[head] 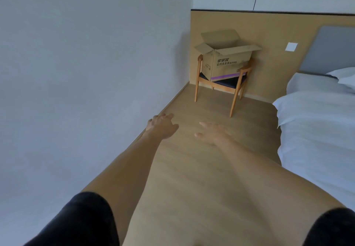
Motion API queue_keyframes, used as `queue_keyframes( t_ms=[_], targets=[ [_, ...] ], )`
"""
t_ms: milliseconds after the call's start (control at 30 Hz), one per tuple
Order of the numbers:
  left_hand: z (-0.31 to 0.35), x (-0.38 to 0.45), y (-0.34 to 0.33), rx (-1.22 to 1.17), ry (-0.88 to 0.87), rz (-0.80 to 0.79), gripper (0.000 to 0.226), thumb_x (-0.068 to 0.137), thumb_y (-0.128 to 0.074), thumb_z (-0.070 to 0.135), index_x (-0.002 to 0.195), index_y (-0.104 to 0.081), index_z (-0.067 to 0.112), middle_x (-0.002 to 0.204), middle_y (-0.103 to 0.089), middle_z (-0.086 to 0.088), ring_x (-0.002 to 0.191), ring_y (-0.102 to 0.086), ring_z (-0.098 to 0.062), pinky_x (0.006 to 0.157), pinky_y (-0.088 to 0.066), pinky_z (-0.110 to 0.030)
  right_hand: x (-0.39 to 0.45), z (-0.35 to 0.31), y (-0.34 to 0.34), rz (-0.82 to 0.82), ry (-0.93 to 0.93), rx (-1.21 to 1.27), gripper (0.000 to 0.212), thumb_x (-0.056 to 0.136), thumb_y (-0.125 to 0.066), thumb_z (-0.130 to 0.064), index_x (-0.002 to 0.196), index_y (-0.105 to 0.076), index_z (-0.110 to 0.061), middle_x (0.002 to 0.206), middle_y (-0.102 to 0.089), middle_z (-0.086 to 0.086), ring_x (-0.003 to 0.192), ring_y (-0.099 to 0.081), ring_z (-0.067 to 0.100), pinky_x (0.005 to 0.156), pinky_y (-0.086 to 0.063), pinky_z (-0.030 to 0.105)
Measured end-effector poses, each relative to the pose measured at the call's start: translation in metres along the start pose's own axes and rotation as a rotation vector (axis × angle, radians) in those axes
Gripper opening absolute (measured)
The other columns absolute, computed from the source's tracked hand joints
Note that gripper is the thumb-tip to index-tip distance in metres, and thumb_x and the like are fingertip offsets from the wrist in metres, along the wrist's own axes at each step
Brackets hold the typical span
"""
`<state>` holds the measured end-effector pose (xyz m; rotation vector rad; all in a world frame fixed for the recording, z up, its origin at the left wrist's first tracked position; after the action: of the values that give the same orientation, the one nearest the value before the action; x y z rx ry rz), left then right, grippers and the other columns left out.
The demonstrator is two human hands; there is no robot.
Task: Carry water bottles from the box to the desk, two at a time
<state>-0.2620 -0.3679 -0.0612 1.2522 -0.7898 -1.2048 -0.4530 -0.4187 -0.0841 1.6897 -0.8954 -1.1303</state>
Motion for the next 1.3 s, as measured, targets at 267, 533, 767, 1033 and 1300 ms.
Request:
queue_keyframes(
  t_ms=[267, 533, 767, 1033, 1300],
  targets=[
    [0.041, 0.131, 0.008, -0.021, -0.055, -0.043, 0.057, 0.098, -0.044, 0.049, 0.152, -0.035, 0.031, 0.149, -0.045, -0.006, 0.136, -0.042, -0.030, 0.109, -0.034, -0.044, 0.102, 0.038, 0.049, -0.003, -0.045, 0.009, 0.067, 0.100, -0.042, -0.056, 0.158, -0.022, -0.030, 0.162, -0.031, 0.009, 0.147, -0.031, 0.031, 0.116, -0.030, 0.049],
    [0.116, 0.285, 0.008, -0.030, -0.207, -0.061, 0.051, 0.099, -0.044, 0.039, 0.147, -0.043, 0.023, 0.148, -0.046, -0.008, 0.133, -0.044, -0.031, 0.105, -0.037, -0.044, 0.211, 0.104, 0.104, 0.050, -0.177, 0.044, 0.065, 0.100, -0.047, -0.052, 0.156, -0.028, -0.027, 0.155, -0.040, 0.010, 0.139, -0.042, 0.032, 0.111, -0.039, 0.050],
    [0.162, 0.460, 0.030, -0.066, -0.318, -0.080, 0.051, 0.097, -0.046, 0.042, 0.146, -0.043, 0.029, 0.144, -0.048, -0.010, 0.131, -0.046, -0.035, 0.107, -0.041, -0.051, 0.338, 0.149, 0.172, 0.100, -0.252, 0.046, 0.063, 0.101, -0.046, -0.048, 0.156, -0.028, -0.023, 0.154, -0.040, 0.013, 0.139, -0.041, 0.033, 0.111, -0.039, 0.051],
    [0.232, 0.618, 0.052, -0.077, -0.451, -0.053, 0.055, 0.097, -0.050, 0.043, 0.150, -0.042, 0.027, 0.140, -0.054, -0.010, 0.126, -0.051, -0.033, 0.104, -0.045, -0.049, 0.454, 0.192, 0.227, 0.200, -0.294, 0.106, 0.055, 0.099, -0.049, -0.050, 0.147, -0.041, -0.023, 0.146, -0.049, 0.009, 0.135, -0.046, 0.032, 0.109, -0.041, 0.050],
    [0.332, 0.741, 0.037, -0.010, -0.560, -0.021, 0.051, 0.098, -0.050, 0.043, 0.145, -0.043, 0.026, 0.142, -0.051, -0.008, 0.127, -0.050, -0.031, 0.101, -0.045, -0.049, 0.574, 0.298, 0.266, 0.240, -0.346, 0.182, 0.052, 0.098, -0.049, -0.051, 0.144, -0.043, -0.026, 0.140, -0.053, 0.009, 0.127, -0.051, 0.032, 0.098, -0.043, 0.044]
  ],
)
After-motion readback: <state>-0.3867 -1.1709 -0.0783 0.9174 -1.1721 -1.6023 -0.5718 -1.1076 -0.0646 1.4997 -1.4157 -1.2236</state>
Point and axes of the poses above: each hand's wrist, its own x-axis towards the middle knuckle, its own y-axis out of the back of the hand, z = x × y, the point moved 3 cm from there along x, towards the middle knuckle
